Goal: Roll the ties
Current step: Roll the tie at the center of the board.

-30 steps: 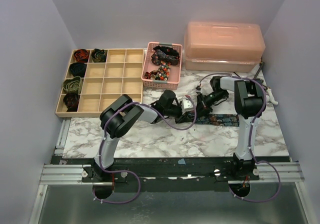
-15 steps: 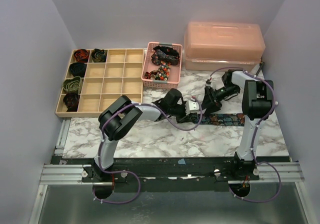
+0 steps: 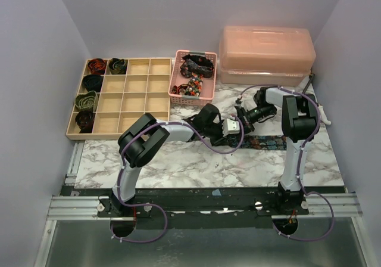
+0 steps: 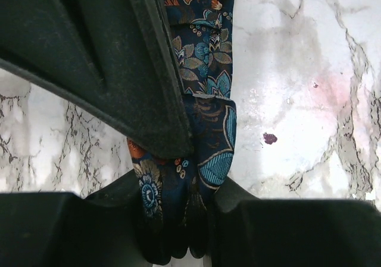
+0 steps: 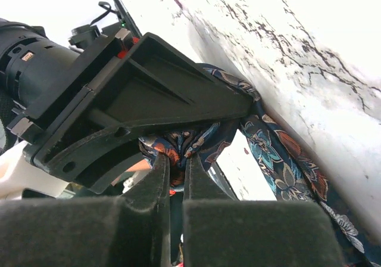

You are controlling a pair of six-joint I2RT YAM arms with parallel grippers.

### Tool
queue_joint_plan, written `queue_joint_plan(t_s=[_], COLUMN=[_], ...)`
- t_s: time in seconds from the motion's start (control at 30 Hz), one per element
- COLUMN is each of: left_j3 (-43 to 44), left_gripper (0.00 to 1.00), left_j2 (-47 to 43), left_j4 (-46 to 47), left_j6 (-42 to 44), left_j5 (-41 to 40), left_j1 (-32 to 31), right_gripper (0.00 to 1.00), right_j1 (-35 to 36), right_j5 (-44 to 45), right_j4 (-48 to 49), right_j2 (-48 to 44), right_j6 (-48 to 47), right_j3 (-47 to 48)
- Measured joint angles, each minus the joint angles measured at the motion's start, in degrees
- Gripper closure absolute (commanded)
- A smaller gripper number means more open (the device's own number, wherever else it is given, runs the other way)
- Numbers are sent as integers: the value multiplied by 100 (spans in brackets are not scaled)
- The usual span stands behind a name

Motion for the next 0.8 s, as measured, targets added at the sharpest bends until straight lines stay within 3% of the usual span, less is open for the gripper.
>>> queue_joint_plan(t_s=[0.07, 0.13, 0.3, 0.5, 0.8], left_j3=[11, 11, -240, -1443, -1635], left_gripper=[71, 52, 23, 21, 36], left_j2=[0, 0, -94, -660, -107], left_j4=[-28, -37, 315, 1355, 3128], left_j6=[-7, -44, -400, -918, -1676], left_j5=[-4, -7, 247, 542, 776], left_j1=[0, 0, 96, 466, 481], right_gripper=[100, 100, 100, 100, 100], right_j1=[-2, -4, -4, 48, 57], right_j5=[46, 85, 1132, 1460, 1495], right_j4=[70, 155, 796, 903, 859], right_j2=[0, -13, -76, -195, -138], right_j6=[90, 168, 260, 387, 409], right_j3=[-74, -140, -481, -494, -431])
